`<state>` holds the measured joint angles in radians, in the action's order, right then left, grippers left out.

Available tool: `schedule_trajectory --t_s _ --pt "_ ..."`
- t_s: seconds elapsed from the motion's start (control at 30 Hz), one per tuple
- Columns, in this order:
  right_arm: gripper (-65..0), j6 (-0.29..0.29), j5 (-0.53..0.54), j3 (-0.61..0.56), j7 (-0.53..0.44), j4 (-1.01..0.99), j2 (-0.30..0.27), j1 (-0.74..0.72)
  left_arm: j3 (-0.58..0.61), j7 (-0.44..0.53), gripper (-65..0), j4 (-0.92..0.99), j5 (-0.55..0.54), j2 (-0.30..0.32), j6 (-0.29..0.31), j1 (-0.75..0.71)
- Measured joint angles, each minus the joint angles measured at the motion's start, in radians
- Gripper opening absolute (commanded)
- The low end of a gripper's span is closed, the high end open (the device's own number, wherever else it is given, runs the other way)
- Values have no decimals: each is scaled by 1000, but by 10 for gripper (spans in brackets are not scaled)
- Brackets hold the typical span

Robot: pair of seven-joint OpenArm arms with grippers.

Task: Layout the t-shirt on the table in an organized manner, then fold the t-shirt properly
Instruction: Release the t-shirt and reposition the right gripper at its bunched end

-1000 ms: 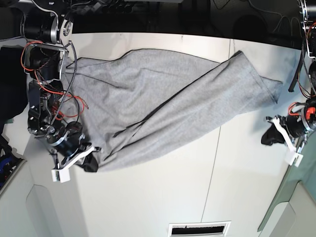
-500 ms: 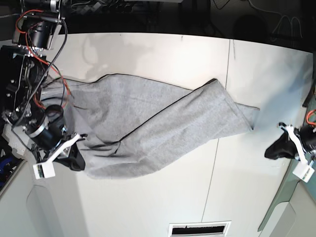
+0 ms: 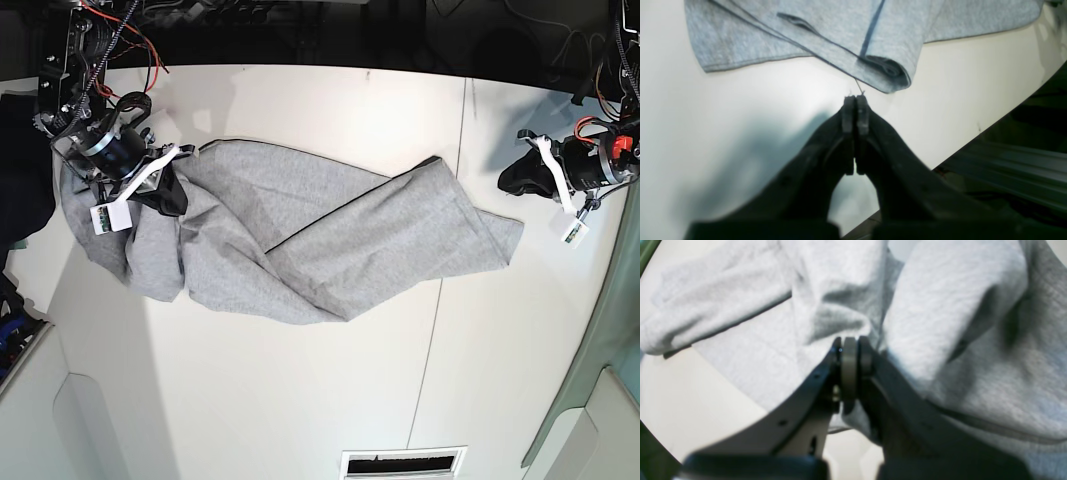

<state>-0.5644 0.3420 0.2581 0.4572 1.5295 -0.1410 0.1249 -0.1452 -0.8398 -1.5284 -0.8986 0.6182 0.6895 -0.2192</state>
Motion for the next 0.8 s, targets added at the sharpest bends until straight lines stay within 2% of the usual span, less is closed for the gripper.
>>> schedule_trajectory --t_s 0.1,0.23,0.3,0.47,0.67,0.8 --pt "-650 16 1 0 0 0 0 0 0 3 -650 0 0 3 0 1" --pt "-517 21 0 0 -5 0 0 0 0 10 -650 0 -1 2 0 1" --pt "-488 21 0 0 -5 0 0 0 0 10 -650 0 -1 2 0 1" --pt "-486 21 0 5 -8 0 0 0 0 10 -650 0 -1 2 0 1" --pt "-484 21 1 76 -16 0 0 0 0 10 -650 0 0 2 0 1" --pt "-438 21 1 129 -23 0 0 0 0 10 -650 0 2 2 0 0"
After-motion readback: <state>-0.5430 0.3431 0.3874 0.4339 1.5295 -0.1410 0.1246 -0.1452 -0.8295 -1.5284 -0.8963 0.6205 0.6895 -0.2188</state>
